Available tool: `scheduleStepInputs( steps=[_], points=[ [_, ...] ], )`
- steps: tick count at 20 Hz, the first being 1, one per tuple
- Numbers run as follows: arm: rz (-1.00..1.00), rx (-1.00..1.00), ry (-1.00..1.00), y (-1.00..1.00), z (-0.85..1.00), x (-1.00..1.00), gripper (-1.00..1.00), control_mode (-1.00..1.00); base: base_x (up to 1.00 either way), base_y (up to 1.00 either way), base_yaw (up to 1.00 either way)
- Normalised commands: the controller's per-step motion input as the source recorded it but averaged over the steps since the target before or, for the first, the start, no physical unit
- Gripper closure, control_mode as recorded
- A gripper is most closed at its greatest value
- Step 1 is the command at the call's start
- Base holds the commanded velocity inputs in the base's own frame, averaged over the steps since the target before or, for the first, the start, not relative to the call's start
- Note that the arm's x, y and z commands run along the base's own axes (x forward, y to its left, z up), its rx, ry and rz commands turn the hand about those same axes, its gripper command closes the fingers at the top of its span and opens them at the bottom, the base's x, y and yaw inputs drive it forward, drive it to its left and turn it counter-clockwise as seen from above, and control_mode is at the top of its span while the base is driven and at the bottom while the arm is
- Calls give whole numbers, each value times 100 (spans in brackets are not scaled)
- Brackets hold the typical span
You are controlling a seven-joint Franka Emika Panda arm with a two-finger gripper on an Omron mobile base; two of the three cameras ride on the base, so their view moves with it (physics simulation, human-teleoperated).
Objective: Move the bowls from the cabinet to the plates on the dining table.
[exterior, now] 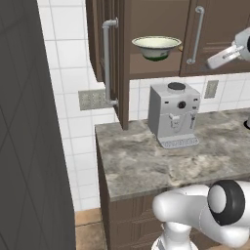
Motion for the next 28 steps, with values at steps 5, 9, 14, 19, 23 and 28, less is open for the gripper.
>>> scheduleStepInputs(
  steps=[5,9,14,19,23,28],
  points=[
    [-15,-11,-15,-19,7,0,-100,-100,0,0,0],
    [-16,-8,-11,-19,6,0,-100,-100,0,0,0],
    [-16,-5,-7,-5,5,15,-100,-100,0,0,0],
    [-12,-2,-8,0,1,27,-100,-100,0,0,0],
    [-10,-1,-7,-8,3,33,-100,-100,0,0,0],
    [-9,0,-3,-21,3,35,-100,-100,0,0,0]
  ],
)
